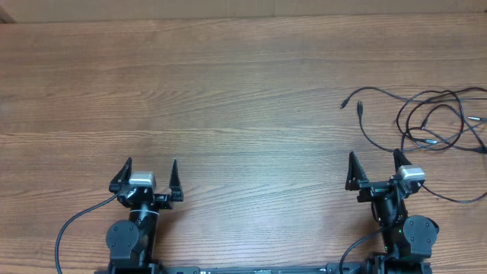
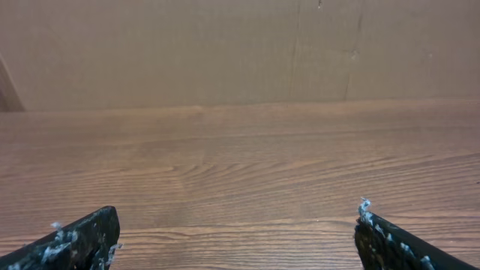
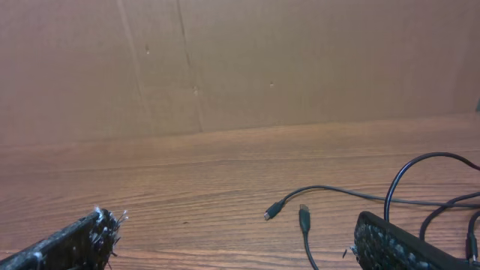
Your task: Untangle cables
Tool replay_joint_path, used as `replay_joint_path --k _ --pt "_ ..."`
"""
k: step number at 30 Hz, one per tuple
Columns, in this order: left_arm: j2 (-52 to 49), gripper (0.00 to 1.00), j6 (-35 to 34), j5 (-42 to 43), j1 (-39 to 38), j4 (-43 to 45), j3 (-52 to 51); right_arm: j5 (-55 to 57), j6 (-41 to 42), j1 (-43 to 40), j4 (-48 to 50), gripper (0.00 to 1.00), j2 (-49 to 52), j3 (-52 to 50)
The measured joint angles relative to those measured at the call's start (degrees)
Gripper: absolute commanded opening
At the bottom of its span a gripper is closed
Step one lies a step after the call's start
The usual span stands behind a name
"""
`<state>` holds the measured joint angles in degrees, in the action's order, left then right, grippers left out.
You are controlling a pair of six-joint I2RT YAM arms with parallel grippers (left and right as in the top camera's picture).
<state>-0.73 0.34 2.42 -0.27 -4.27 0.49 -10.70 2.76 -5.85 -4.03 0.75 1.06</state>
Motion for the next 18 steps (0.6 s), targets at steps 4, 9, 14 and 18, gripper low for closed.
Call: replay_joint_path --k 4,9,14,18 --pt "0.0 1.00 -0.4 0.0 0.0 0.0 0.0 0.0 0.0 0.0 0.0 1.00 0.0 0.0" --pt "0.0 1.00 -0.4 0.0 0.0 0.0 0.0 0.0 0.0 0.0 0.0 1.00 0.0 0.0" --pt "0.0 1.00 -0.4 0.0 0.0 0.0 0.0 0.0 0.0 0.0 0.0 1.00 0.0 0.0" --pt "0.0 1.00 -0.4 0.0 0.0 0.0 0.0 0.0 0.0 0.0 0.0 1.00 0.0 0.0"
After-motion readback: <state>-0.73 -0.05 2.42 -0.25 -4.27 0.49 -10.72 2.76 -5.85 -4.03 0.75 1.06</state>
